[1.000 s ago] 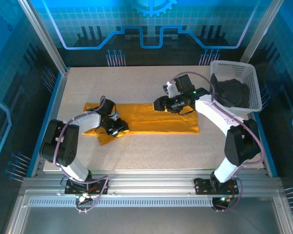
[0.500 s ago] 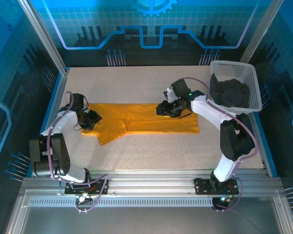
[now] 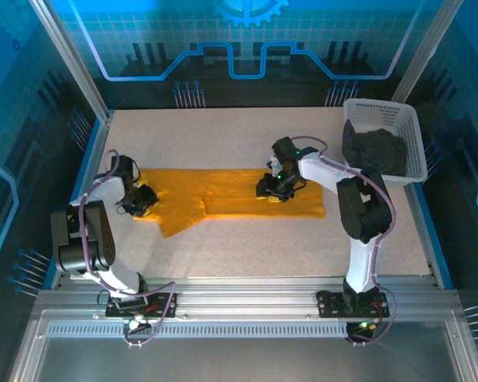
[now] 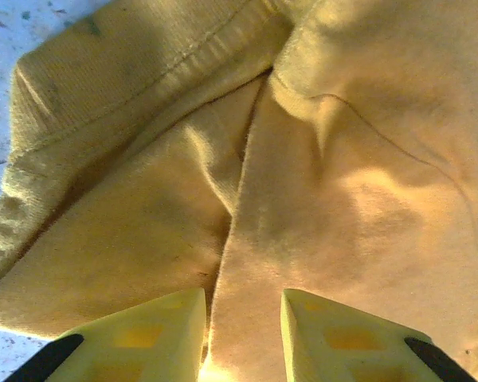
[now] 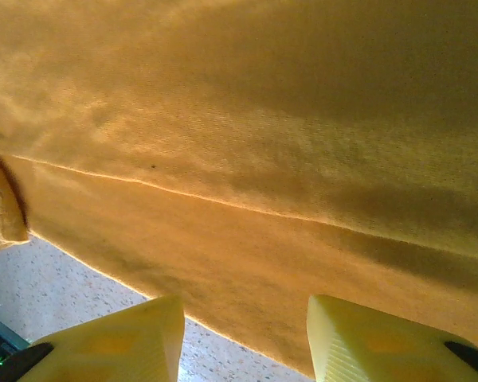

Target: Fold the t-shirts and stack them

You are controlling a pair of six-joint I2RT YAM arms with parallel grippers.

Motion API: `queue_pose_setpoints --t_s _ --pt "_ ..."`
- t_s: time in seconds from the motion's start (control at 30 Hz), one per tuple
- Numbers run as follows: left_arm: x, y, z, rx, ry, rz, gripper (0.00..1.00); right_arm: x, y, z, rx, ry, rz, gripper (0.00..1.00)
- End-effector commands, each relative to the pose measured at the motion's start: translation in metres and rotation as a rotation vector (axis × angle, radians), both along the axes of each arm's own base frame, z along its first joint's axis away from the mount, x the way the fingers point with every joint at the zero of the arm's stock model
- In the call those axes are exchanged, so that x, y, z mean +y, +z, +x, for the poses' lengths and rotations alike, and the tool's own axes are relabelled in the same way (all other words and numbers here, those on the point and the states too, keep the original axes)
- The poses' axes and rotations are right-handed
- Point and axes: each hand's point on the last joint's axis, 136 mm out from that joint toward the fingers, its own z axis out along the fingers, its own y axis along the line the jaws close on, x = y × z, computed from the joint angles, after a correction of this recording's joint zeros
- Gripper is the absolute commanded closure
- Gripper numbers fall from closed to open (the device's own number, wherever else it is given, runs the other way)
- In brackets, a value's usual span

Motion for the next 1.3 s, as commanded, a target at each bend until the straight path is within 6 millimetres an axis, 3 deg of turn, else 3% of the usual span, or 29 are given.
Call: queue_pose_setpoints --t_s 0.0,0.23,0.43,0.77,1.03,1.27 --pt "0.001 -0.011 -0.011 0.035 -0.026 0.009 0.68 -0.004 0.001 0.003 0.022 -0.021 -0.009 0.53" --pt "-0.009 -0.017 -0.014 0.031 -0.023 -0.039 0.69 -0.002 -0.002 0.006 0.034 -0.026 -0.01 0.53" --pt "-0.019 -0.009 -0.008 -0.013 -0.028 -0.054 0.74 0.0 -0.005 0.007 0.041 -0.029 -0.009 0.53" --pt "-0.023 0.001 -0.007 -0.018 -0.052 -0.05 1.0 -0.004 -0.008 0.005 0.047 -0.029 -0.024 0.54" --pt "-0.011 0.037 0.009 -0.059 -0.015 0.005 1.0 -0.005 -0.007 0.004 0.046 -0.025 -0.032 0.55" --pt "-0.004 0.056 0.03 -0.016 -0.017 0.014 1.0 -0.008 -0.007 0.003 0.048 -0.023 -0.035 0.56"
